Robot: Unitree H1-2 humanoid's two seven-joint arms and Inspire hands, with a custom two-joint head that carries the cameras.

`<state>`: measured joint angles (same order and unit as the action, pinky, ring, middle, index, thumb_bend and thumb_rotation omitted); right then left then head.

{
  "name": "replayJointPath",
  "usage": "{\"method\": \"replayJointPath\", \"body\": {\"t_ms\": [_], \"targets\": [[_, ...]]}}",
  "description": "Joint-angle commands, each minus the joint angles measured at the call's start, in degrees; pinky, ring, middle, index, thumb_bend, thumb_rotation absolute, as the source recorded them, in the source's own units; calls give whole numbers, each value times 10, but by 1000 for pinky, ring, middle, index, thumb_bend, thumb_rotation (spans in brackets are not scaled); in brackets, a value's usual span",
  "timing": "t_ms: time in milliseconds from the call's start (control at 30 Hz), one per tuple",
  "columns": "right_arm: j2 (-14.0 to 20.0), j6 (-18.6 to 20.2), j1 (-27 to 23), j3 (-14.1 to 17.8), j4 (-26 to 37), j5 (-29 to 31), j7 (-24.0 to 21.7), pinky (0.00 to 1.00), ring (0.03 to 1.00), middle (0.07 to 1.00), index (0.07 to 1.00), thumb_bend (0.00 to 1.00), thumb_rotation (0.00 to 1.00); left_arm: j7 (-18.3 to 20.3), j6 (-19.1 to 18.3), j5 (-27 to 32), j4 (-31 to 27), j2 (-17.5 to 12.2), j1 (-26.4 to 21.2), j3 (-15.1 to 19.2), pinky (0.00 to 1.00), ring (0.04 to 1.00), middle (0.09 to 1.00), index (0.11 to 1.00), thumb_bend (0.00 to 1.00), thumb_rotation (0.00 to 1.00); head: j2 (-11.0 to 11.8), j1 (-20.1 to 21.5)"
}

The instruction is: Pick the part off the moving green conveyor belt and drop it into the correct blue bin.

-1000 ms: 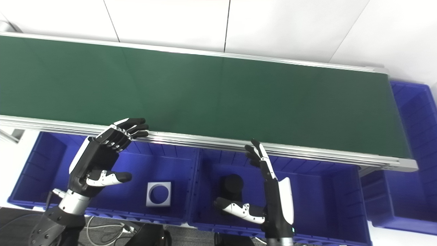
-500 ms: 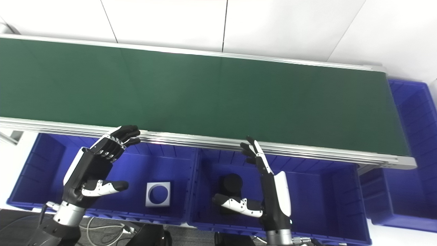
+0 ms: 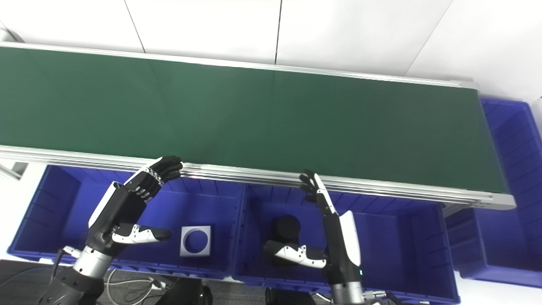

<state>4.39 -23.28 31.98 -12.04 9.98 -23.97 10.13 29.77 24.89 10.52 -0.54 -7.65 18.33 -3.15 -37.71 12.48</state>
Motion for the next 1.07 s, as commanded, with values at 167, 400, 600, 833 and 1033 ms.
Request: {"method": "replayJointPath", "body": {"t_ms": [167, 400, 600, 833, 1033], "targets": [[-6, -27, -1, 3, -13, -5, 9, 712, 806, 863, 914, 916, 448, 10, 20, 0, 4, 12, -7, 13, 837, 871, 885, 850, 915, 292, 26, 0], [-14, -28, 0, 9, -13, -16, 22, 703, 798, 853, 912, 914, 452, 15, 20, 6, 6, 16, -10, 15, 847, 878, 880, 845, 923, 282, 24, 1], [-13, -35, -4, 5, -21, -23, 46, 699, 775, 837, 899, 909, 446, 16, 20, 3, 7, 16, -12, 15, 838, 875, 885, 841, 934, 287, 30, 0], [-10, -36, -6, 0, -29, -27, 58, 706, 778, 833, 903, 909, 450, 22, 20, 3, 12, 22, -15, 18, 824, 868, 885, 837, 941, 277, 51, -5], [-13, -33, -4, 4, -33, -28, 58, 682, 781, 833, 905, 909, 443, 17, 20, -16, 13, 29, -18, 28, 791, 849, 870, 828, 940, 285, 47, -7]]}}
